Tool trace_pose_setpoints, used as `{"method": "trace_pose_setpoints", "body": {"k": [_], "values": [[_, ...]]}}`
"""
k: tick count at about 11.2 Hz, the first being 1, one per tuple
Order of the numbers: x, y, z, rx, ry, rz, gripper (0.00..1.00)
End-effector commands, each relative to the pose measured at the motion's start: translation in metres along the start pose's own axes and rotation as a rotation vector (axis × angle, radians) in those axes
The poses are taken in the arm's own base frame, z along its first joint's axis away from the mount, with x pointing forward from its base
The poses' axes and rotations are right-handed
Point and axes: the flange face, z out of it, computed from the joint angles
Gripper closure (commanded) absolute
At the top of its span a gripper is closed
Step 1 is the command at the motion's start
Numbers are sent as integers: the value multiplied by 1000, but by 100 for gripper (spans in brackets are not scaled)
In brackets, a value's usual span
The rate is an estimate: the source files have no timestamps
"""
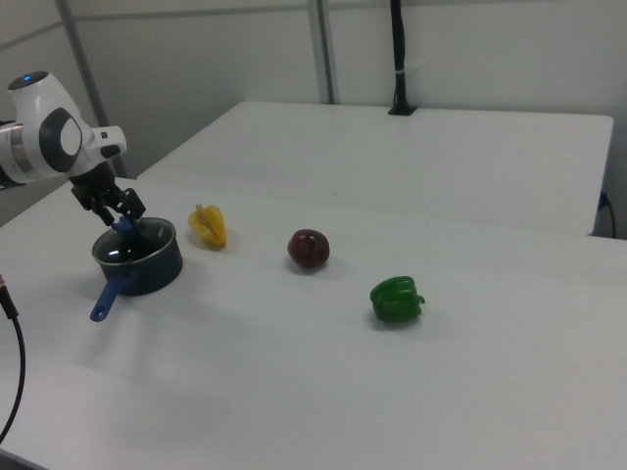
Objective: Open lid
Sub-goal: 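Close the gripper on the blue lid knob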
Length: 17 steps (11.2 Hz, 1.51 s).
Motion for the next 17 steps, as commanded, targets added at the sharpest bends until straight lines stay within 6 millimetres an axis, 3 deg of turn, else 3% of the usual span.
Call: {"method": "trace_pose_setpoints", "body": {"k": [1,6,8,11,13,17], "values": [[-1,-2,4,-11,20,5,16],[-1,-3,3,-12,23,1,21],[-1,-3,3,-18,27,-6,27],[0,-4,1,-16,30,-8,45],[0,-4,-3,-14,33,-6,49],[-3,-11,-45,9,68,-6,49]]}}
